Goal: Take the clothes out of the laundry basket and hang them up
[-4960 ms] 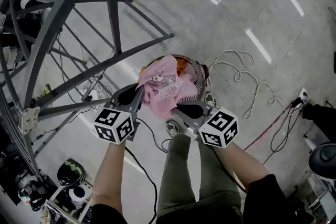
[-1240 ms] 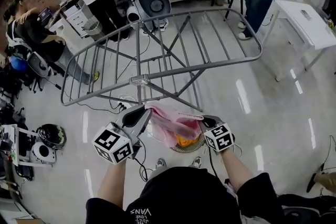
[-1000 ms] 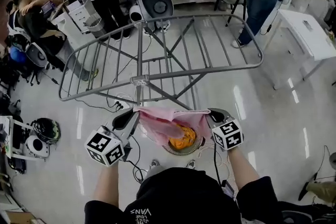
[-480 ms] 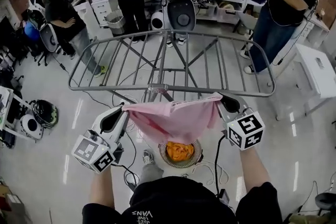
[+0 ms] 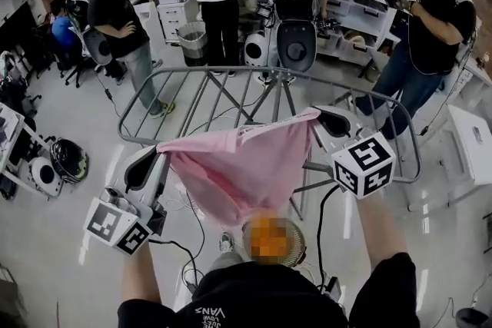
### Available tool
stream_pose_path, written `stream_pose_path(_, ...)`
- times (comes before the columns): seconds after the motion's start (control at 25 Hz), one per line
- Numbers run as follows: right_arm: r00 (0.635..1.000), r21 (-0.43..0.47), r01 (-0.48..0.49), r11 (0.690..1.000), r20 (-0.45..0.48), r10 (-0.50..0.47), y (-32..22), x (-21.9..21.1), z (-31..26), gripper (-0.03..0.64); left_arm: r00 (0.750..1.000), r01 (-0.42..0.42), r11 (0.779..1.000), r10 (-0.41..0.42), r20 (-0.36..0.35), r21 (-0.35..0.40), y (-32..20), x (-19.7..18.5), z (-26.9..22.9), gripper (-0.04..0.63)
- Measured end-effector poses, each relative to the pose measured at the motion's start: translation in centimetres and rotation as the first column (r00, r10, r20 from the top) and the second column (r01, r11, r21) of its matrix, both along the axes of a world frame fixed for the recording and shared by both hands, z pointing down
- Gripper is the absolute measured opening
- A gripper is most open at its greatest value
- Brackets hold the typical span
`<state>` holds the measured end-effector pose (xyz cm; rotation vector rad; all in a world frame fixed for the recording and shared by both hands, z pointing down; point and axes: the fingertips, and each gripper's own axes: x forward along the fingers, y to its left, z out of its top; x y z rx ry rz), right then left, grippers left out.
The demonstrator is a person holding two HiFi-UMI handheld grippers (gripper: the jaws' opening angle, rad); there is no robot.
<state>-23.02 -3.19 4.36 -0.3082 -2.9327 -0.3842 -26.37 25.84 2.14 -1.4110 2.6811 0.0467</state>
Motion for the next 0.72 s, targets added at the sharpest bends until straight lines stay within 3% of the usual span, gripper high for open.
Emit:
stream_pose_path(0.36, 0.990, 0.034, 0.143, 0.989, -0.010, -0.142, 9.1, -19.6, -4.2, 0.020, 0.982, 0.150, 0.988, -0.152, 0.113, 0.021, 9.5, -11.6, -3.5, 0.031)
stream_pose_path(0.6, 0.982, 0.103, 0.186, 0.977, 0.015, -0.189, 17.3, -33.4, -10.1, 0.020, 0.939, 0.257, 0.966, -0.259, 0.226, 0.037, 16.3, -19.2, -8.8, 0.031)
stream_pose_path(0.72, 0.974, 0.092, 0.209, 0.974, 0.064, -0.215, 21.3, -39.1, -13.9, 0.020, 0.900, 0.321, 0.946, -0.321, 0.293, 0.050, 19.1, -21.8, -12.3, 0.031)
